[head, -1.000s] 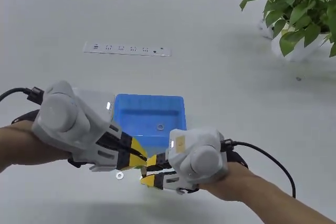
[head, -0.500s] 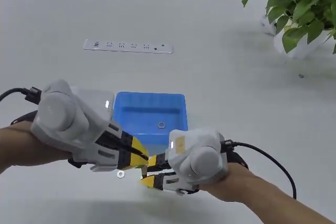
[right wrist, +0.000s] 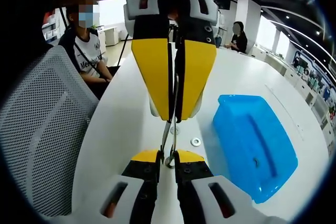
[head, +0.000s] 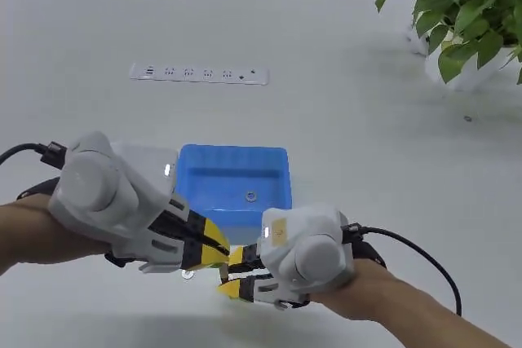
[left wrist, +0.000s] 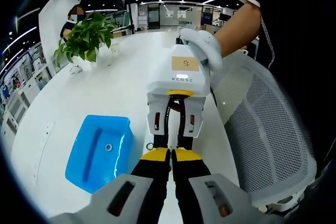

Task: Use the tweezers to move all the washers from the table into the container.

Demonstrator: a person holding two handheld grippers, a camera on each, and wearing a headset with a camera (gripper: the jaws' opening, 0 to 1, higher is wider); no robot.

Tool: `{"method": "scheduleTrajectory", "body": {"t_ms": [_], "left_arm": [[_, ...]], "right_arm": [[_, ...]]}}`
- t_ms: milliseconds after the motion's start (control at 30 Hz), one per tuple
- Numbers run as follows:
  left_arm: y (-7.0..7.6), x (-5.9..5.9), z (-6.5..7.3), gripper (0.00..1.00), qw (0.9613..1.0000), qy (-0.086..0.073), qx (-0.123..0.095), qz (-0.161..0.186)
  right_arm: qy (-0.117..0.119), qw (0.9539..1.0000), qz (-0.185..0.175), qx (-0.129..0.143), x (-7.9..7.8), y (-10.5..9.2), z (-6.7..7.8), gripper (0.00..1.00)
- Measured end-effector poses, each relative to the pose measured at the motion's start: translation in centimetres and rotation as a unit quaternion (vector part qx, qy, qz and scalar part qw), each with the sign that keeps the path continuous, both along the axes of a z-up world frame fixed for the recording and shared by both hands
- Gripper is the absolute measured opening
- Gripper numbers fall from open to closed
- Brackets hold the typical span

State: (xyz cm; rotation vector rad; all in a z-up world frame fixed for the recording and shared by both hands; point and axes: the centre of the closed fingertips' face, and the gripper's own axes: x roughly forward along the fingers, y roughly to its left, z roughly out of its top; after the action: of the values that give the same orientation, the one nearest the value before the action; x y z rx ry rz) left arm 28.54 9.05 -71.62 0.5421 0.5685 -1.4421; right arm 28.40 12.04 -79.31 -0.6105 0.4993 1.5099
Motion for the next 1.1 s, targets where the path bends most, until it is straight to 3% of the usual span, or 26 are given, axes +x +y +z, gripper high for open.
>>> {"method": "scheduleTrajectory", "body": {"t_ms": [767,1100], "left_arm": [[-0.05,0.01,0.05,0.05,1.0,0.001,0.0,0.003],[-0.01,-0.06,0.79,0.05,1.0,0.0,-0.005,0.006]], "right_arm": [[0.005,1.0,-0.003,-0.008,0.12,-0.13,-0.07,0.09],[0.001,1.0,0.001,-0.007,0.03,-0.09,0.66,0.1]]}}
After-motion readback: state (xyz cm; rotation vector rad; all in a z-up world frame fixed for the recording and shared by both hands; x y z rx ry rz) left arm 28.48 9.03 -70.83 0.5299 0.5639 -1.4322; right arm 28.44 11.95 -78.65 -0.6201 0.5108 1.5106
